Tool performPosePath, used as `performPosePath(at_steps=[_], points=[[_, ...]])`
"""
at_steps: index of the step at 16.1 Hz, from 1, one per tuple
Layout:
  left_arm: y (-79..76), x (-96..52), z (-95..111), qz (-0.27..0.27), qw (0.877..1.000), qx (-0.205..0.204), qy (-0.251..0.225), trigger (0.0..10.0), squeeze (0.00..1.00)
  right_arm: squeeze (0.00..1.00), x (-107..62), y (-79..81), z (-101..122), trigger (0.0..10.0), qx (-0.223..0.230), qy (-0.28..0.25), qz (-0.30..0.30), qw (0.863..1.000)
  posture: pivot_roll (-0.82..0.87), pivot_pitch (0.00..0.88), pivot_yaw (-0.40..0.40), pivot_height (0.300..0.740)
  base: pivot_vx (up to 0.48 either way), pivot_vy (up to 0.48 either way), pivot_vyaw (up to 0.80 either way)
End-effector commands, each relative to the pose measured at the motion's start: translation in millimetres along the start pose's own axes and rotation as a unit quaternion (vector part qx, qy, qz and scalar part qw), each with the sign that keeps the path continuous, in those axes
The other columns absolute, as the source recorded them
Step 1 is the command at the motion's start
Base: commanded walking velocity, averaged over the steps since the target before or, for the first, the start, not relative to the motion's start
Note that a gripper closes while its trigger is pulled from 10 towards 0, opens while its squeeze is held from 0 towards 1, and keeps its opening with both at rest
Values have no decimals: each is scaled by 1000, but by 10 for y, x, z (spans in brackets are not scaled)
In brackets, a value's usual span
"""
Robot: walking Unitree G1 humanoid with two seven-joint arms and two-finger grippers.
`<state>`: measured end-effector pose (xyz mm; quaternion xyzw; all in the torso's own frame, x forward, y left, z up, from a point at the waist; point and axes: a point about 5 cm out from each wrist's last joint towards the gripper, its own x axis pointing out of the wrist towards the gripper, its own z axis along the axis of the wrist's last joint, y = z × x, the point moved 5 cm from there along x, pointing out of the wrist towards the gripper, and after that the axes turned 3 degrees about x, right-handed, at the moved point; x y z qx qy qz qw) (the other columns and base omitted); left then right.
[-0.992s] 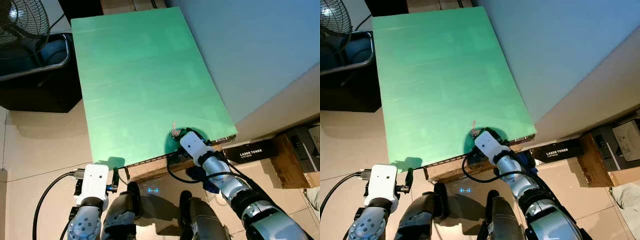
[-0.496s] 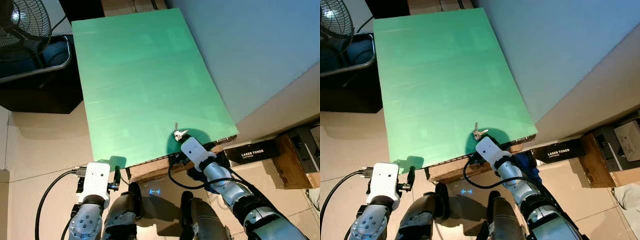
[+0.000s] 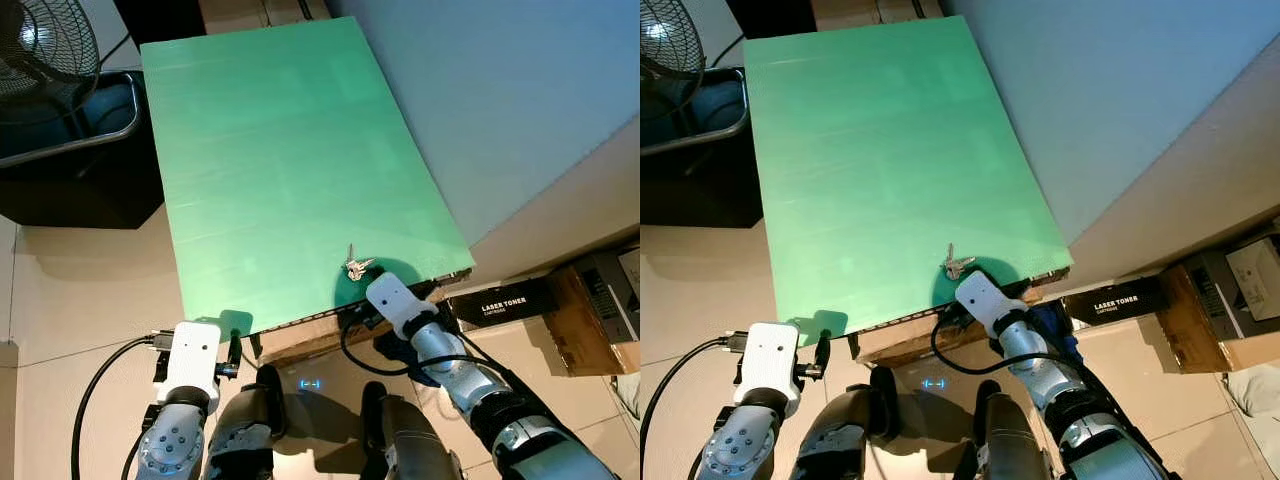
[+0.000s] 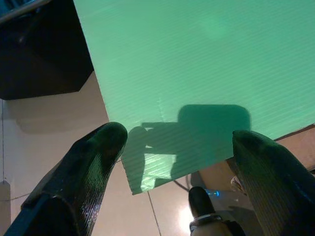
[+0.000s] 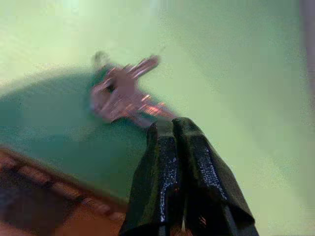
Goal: Hang keys on a hook
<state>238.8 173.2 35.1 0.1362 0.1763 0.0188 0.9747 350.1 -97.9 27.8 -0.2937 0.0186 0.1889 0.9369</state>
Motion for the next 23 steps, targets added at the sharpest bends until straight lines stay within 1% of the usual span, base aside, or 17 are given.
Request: performPosePath(at_steps=[1, 4, 6, 8, 9, 10, 11, 14, 15, 16, 19, 23], points=[[-4, -36, -106, -5, 1000, 0, 16, 10000, 0, 0, -40, -18, 34, 10000, -10, -20, -8, 1000, -92, 320, 11, 740, 0, 0, 0], [-6, -32, -90, -5, 1000, 0, 14, 10000, 0, 0, -34, -25, 109, 10000, -15, -39, -14, 999, -89, 317, 11, 740, 0, 0, 0], [-13, -23, -76, -5, 1000, -1, 12, 10000, 0, 0, 3, -35, 152, 10000, -1, -41, -18, 999, -90, 314, 12, 740, 0, 0, 0], [-33, -12, -69, -6, 1000, -1, 11, 10000, 0, 0, 86, -31, 221, 10000, 13, -41, -11, 999, -86, 313, 10, 740, 0, 0, 0], [-36, -29, -61, -4, 1000, 0, 10, 10000, 0, 0, 171, -11, 315, 10000, 20, -46, 5, 999, -70, 314, 7, 740, 0, 0, 0], [-33, -56, -66, -3, 1000, 1, 10, 10000, 0, 0, 227, -15, 365, 10000, 22, -45, 13, 999, -58, 315, 6, 740, 0, 0, 0], [-27, -74, -79, -2, 1000, 2, 12, 10000, 0, 0, 264, -39, 361, 10000, 22, -34, 13, 999, -49, 318, 5, 740, 0, 0, 0], [19, -133, -112, 4, 1000, 5, 17, 10000, 0, 0, 295, -46, 291, 10000, 26, -3, 13, 1000, -27, 326, 4, 740, 0, 0, 0], [38, -142, -115, 7, 1000, 7, 18, 10000, 0, 1000, 297, -38, 286, 10000, 34, -1, 13, 999, -18, 333, 2, 740, 0, 0, 0], [75, -190, -132, 12, 1000, 8, 21, 10000, 0, 1000, 293, 19, 276, 10000, 50, 4, 20, 999, -12, 342, 0, 740, 0, 0, 0], [82, -255, -149, 14, 1000, 8, 24, 10000, 0, 1000, 267, 107, 248, 10000, 65, 8, 30, 997, -9, 348, -2, 740, 0, 0, 0], [80, -300, -164, 13, 999, 8, 28, 10000, 0, 1000, 242, 166, 209, 10000, 62, 14, 39, 997, -14, 360, -1, 740, 0, 0, 0]])
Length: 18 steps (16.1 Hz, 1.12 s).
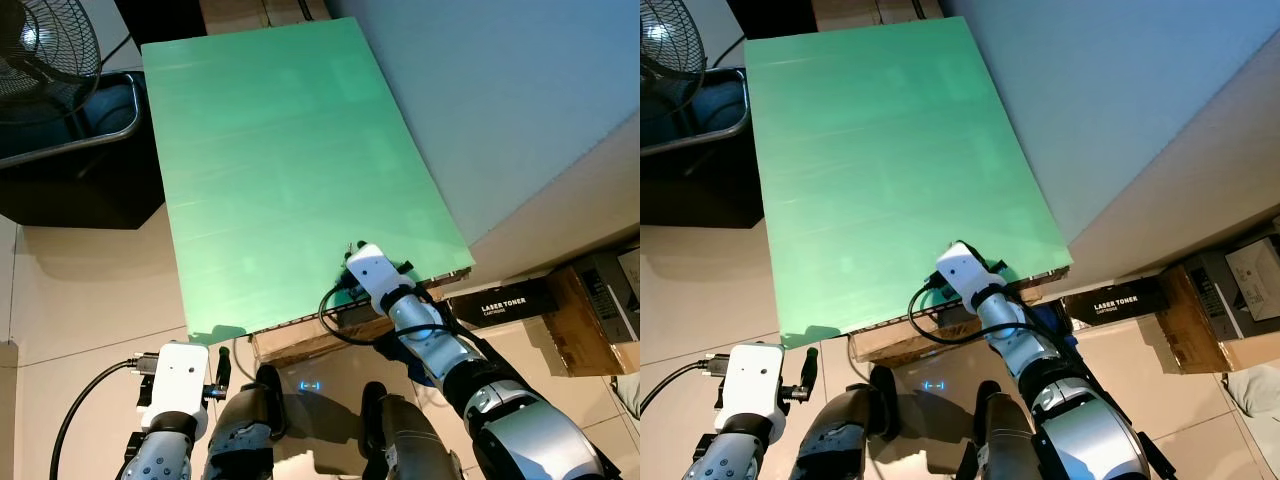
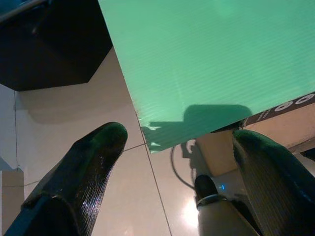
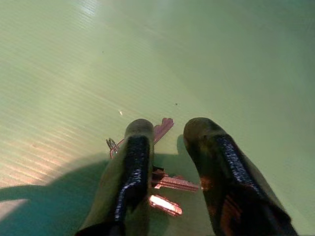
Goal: Hang keys on a hook
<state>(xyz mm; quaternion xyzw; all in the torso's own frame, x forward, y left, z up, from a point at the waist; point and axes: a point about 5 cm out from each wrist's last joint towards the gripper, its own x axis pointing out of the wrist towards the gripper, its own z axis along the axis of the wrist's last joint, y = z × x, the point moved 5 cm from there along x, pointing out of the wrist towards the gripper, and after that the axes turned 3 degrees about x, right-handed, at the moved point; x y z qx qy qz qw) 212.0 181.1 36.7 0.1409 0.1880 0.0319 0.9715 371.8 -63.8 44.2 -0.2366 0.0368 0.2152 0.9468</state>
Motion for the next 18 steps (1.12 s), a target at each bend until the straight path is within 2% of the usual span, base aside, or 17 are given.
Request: performPosePath(at_steps=[1, 8, 11, 12, 13, 18], points=[[-7, -52, -60, -1, 1000, 5, 15, 10000, 0, 0, -60, 94, -165, 10000, 19, 32, 12, 999, -14, 365, 1, 740, 0, 0, 0], [15, -77, -37, 1, 1000, 9, 19, 10000, 0, 0, -86, 261, -258, 10000, 73, 62, 39, 995, 5, 386, 8, 740, 0, 0, 0], [23, -81, -53, 1, 1000, 10, 21, 10000, 0, 0, -97, 272, -287, 10000, 84, 69, 38, 993, 5, 387, 10, 740, 0, 0, 0], [22, -82, -55, 0, 1000, 11, 21, 10000, 0, 0, -102, 268, -298, 941, 89, 71, 37, 993, 2, 386, 11, 740, 0, 0, 0], [22, -85, -56, 0, 1000, 11, 22, 10000, 0, 0, -122, 254, -336, 0, 98, 77, 31, 992, 0, 385, 12, 740, 0, 0, 0], [28, -70, -67, -3, 1000, 15, 23, 10000, 0, 0, -169, 238, -408, 0, 99, 83, 21, 991, -10, 383, 22, 740, 0, 0, 0]])
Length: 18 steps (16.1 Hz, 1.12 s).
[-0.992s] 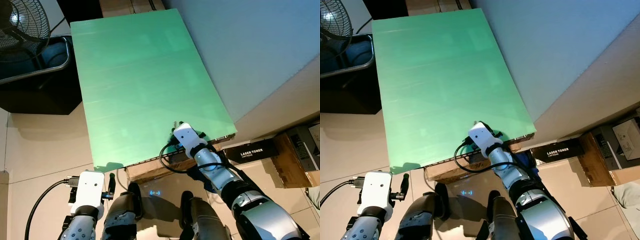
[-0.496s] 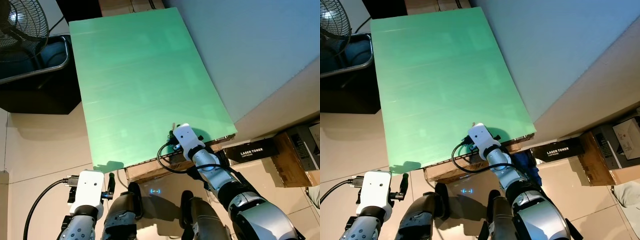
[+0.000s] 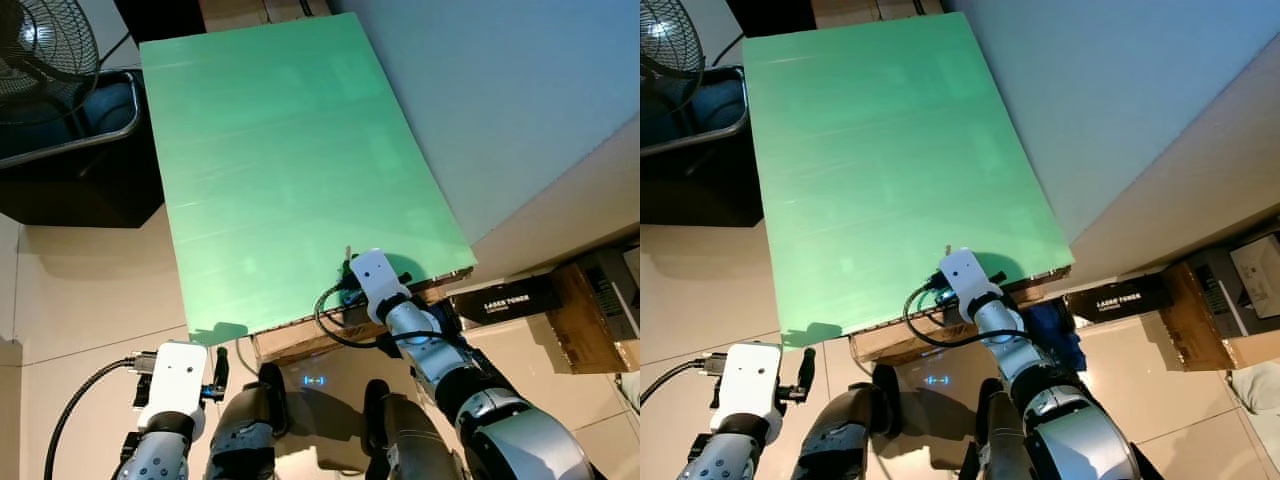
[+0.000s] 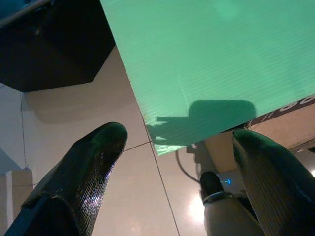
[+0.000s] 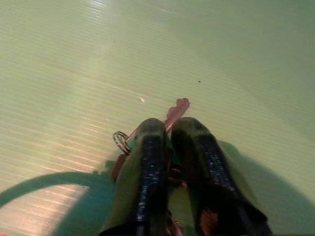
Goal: Hang keys on a hook
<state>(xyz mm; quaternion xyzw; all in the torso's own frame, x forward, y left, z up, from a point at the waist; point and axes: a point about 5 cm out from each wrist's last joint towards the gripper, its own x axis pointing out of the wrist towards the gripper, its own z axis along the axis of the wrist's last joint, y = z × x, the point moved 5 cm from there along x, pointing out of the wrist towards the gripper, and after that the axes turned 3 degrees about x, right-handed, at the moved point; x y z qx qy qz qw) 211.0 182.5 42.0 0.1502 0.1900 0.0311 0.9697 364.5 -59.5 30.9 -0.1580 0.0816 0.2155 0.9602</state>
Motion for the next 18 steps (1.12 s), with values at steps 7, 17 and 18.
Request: performPosePath(at_steps=[7, 17, 18], points=[[-34, 153, -9, -6, 1000, 6, 2, 10000, 0, 0, -102, 49, 317, 0, -116, -117, -22, 986, -55, 337, 32, 740, 0, 0, 0], [-103, 340, 104, -17, 1000, 5, -19, 10000, 0, 180, -84, -93, 254, 10000, 0, -74, -63, 995, -83, 310, 44, 740, 0, 0, 0], [-102, 342, 103, -17, 1000, 5, -19, 10000, 0, 1000, -80, -100, 247, 10000, 16, -70, -67, 995, -83, 310, 44, 740, 0, 0, 0]])
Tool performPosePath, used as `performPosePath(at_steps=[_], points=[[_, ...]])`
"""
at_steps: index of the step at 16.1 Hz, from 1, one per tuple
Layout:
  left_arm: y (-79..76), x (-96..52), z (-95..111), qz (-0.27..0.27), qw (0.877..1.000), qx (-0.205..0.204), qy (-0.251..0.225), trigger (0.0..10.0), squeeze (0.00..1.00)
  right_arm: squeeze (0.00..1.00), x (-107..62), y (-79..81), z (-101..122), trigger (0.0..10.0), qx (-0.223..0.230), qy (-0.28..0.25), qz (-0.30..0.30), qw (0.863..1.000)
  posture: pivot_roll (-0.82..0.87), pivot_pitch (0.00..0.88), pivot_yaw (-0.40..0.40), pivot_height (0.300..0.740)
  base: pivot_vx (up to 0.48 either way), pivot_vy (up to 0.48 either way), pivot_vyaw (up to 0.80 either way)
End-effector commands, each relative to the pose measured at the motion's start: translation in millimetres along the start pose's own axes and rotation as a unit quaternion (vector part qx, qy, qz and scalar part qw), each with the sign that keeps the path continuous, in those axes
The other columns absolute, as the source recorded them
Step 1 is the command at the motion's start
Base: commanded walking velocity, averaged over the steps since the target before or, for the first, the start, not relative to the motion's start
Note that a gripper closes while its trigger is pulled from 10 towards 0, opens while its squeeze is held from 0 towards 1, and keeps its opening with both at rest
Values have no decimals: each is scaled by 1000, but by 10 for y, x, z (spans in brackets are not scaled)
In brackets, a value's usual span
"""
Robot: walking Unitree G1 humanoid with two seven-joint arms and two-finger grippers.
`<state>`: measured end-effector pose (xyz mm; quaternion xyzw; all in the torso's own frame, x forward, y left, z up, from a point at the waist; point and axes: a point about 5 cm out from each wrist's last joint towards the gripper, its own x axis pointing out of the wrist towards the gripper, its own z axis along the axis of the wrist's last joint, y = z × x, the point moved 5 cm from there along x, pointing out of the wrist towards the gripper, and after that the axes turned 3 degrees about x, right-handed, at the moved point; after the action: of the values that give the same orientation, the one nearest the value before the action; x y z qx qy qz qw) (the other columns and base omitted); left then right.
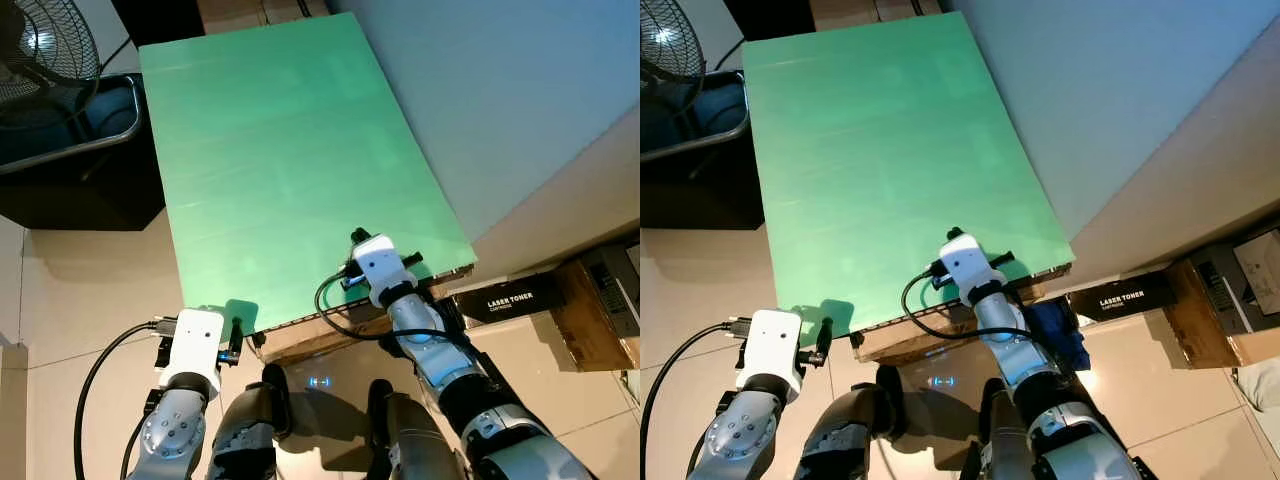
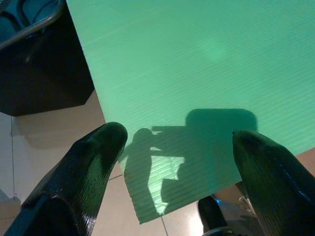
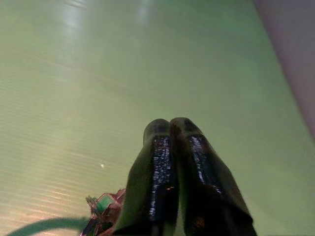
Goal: Hang keys on a hook
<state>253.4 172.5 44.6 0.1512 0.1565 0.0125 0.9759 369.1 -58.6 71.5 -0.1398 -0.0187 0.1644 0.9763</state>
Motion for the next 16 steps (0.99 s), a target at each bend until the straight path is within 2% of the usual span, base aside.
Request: performPosePath(at_steps=[1, 5, 9, 10, 11, 14, 16], points=[[-12, -37, -109, -3, 1000, 3, 17, 10000, 0, 1000, -56, 36, -119, 10000, 32, 25, -4, 999, -82, 306, 45, 740, 0, 0, 0], [-27, -41, -112, 0, 1000, 2, 16, 10000, 0, 1000, -37, 219, -27, 10000, 39, 12, 29, 999, -78, 305, 35, 740, 0, 0, 0], [-32, -82, -130, 4, 1000, -2, 19, 10000, 0, 1000, -21, 246, -77, 10000, 26, 30, 44, 998, -75, 313, 23, 740, 0, 0, 0], [-34, -95, -135, 4, 1000, -2, 20, 10000, 0, 0, -16, 246, -110, 10000, 35, 42, 41, 998, -72, 315, 22, 740, 0, 0, 0], [-33, -104, -140, 5, 1000, -3, 21, 10000, 0, 0, -14, 246, -128, 10000, 42, 49, 38, 997, -71, 317, 21, 740, 0, 0, 0], [-15, -121, -150, 8, 1000, -2, 22, 10000, 0, 0, -16, 295, -191, 10000, 105, 74, 35, 991, -63, 319, 22, 740, 0, 0, 0], [-6, -129, -148, 10, 1000, -1, 22, 10000, 0, 0, -16, 348, -191, 10000, 122, 77, 43, 989, -62, 322, 23, 740, 0, 0, 0]])
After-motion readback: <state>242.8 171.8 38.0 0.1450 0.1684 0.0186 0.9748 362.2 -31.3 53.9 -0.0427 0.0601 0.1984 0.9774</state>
